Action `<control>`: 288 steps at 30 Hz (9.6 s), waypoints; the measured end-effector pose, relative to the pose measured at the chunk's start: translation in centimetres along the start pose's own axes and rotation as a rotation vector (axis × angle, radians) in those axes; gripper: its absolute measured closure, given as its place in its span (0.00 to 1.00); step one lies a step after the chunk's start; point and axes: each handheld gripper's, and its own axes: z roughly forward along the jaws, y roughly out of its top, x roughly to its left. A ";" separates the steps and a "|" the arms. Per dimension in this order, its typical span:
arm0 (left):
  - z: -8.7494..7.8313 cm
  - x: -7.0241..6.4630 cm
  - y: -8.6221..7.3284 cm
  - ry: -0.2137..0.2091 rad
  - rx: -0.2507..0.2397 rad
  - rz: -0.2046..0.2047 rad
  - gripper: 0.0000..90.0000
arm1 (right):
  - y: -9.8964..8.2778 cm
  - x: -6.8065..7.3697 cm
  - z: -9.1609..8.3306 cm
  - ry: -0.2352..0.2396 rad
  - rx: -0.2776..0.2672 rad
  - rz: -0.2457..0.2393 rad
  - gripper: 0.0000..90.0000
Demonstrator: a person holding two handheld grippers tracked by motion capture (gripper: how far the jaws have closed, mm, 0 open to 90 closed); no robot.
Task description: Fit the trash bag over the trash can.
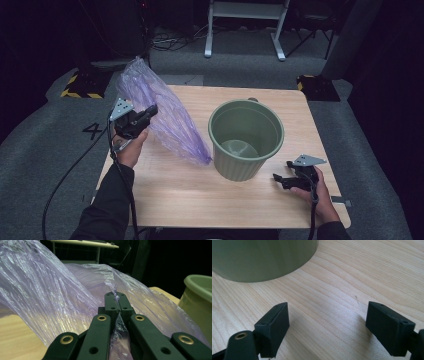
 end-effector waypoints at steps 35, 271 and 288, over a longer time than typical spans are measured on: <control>-1.2 -2.5 12.3 -0.012 -0.171 0.054 0.99 | 0.0 0.0 0.0 -0.004 0.000 0.001 0.21; -0.8 -15.4 -6.2 -0.583 0.110 0.434 0.98 | 10.4 8.2 -11.2 -0.082 -0.462 -0.052 1.00; -3.9 -14.4 -5.2 -0.472 0.031 0.384 0.27 | 8.1 7.6 -12.1 -0.039 -0.459 -0.031 0.99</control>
